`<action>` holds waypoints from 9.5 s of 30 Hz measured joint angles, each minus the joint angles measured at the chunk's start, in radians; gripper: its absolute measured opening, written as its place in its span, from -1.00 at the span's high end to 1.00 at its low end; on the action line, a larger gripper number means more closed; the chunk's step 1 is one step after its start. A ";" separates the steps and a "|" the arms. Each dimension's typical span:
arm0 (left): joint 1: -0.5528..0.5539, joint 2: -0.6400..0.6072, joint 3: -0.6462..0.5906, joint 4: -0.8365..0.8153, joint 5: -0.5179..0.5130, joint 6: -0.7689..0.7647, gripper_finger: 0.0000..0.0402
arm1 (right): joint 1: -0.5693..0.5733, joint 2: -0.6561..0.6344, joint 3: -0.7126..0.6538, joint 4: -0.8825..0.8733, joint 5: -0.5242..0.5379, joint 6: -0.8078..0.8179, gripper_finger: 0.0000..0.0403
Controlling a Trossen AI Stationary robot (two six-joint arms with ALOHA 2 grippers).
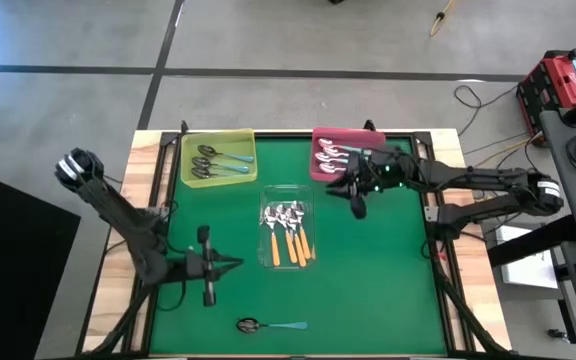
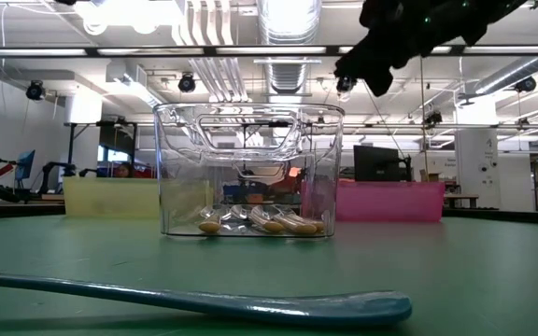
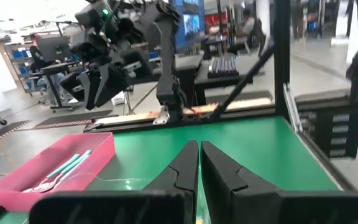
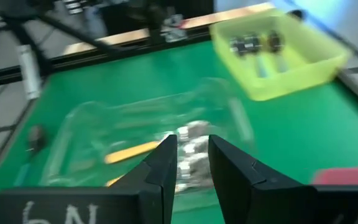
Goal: Sort silverware by color (type)
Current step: Put the blue spoon into the yellow bin
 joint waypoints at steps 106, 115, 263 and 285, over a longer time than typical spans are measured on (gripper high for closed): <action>0.048 0.867 0.632 -0.738 0.435 -0.811 0.36 | 0.827 0.347 -0.001 -0.008 0.228 0.429 0.66; 0.049 0.868 0.634 -0.748 0.435 -0.809 0.82 | 0.827 0.347 -0.001 -0.008 0.263 0.393 0.66; 1.760 0.302 0.531 -1.410 1.032 0.618 1.00 | 0.349 0.267 0.245 -0.172 0.367 -0.135 0.66; 1.775 0.302 0.333 -1.103 1.032 0.692 1.00 | 0.351 0.267 0.245 -0.172 0.367 -0.106 0.66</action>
